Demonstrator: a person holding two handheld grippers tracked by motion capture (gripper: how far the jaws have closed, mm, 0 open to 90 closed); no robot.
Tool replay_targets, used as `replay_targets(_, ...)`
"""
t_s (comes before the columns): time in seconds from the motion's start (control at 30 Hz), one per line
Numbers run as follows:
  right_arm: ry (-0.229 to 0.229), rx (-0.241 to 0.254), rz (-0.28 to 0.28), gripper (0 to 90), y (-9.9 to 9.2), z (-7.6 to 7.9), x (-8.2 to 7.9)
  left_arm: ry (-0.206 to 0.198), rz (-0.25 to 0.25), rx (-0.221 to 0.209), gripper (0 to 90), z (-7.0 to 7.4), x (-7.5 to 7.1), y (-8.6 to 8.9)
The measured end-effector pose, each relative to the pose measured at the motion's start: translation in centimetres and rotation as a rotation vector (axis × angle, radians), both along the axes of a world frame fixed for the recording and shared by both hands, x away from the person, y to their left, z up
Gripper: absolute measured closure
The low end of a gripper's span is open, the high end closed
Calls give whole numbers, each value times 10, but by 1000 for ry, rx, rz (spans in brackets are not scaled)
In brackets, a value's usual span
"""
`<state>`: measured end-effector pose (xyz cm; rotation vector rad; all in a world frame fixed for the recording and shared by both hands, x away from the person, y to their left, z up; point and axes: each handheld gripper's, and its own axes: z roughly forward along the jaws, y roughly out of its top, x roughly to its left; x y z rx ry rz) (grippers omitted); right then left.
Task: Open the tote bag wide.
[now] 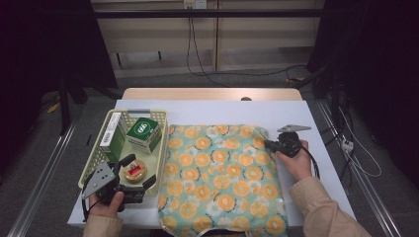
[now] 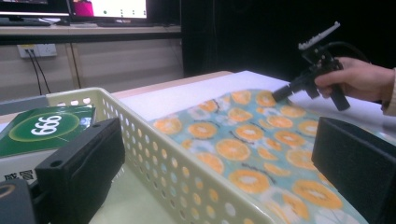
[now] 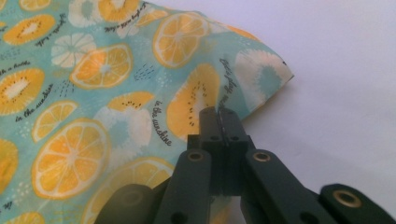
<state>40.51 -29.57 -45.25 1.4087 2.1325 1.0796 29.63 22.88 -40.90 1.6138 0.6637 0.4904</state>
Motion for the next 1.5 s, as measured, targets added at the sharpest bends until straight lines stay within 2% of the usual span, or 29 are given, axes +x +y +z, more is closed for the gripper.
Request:
replay_targets(0.17, -32, 3, -76, 900, -22, 10, 15, 3, -2, -1, 23, 0, 0, -1)
replay_targets(0.27, -43, 6, -125, 900, -41, 11, 25, 3, -7, 7, 23, 0, 1, -2)
replay_targets(0.3, -38, 2, -158, 900, -53, 10, 30, 7, -8, 6, 23, -1, 1, -3)
replay_targets(0.33, -38, 2, -158, 900, -53, 10, 30, 11, -7, 5, 23, -1, 1, -4)
replay_targets(0.43, -37, 1, -202, 900, -69, 7, 37, 23, -5, 6, 24, -3, 3, -5)
replay_targets(0.5, -39, -6, -226, 900, -78, 5, 42, 20, -5, 19, 24, -3, 4, -6)
replay_targets(0.57, -34, 2, -246, 900, -85, 2, 46, 19, -3, 16, 25, -3, 4, -6)
replay_targets(0.63, -23, 21, -238, 882, -87, -2, 48, 21, -2, 17, 25, -3, 3, -6)
replay_targets(0.67, -26, 19, -243, 803, -85, -2, 47, 21, -3, 19, 25, -3, 3, -6)
replay_targets(0.7, -30, -18, -232, 552, -78, 1, 46, 20, -4, 21, 25, -3, 2, -6)
replay_targets(0.73, -30, -18, -232, 552, -78, 1, 46, 23, -2, 19, 25, -3, 1, -6)
replay_targets(0.77, -34, -30, -232, 474, -74, 4, 44, 22, -4, 19, 25, -3, 1, -5)
replay_targets(0.83, -50, -32, -186, 438, -64, 10, 39, 18, -6, 23, 25, -2, 0, -5)
replay_targets(0.9, -56, -53, -150, 315, -51, 18, 31, 18, -7, 19, 25, -2, -2, -5)
replay_targets(0.97, -70, -46, -90, 314, -36, 25, 19, 15, -8, 13, 25, -1, -3, -5)
replay_targets(1.07, -69, -25, 16, 299, -12, 32, -1, 7, -9, 12, 25, 1, -4, -5)
replay_targets(1.13, -64, -28, 89, 267, 3, 34, -15, 3, -14, 15, 25, 2, -4, -5)
replay_targets(1.27, -42, 18, 199, 237, 25, 31, -44, 12, -11, 7, 25, 0, -4, -7)
replay_targets(1.33, -34, 8, 257, 234, 34, 28, -58, 11, -13, 5, 25, 0, -4, -7)
replay_targets(1.4, -9, 20, 312, 253, 42, 23, -71, 9, -13, 8, 25, 1, -5, -7)
replay_targets(1.5, 7, 16, 369, 257, 53, 18, -84, 5, -14, 12, 25, 1, -5, -8)
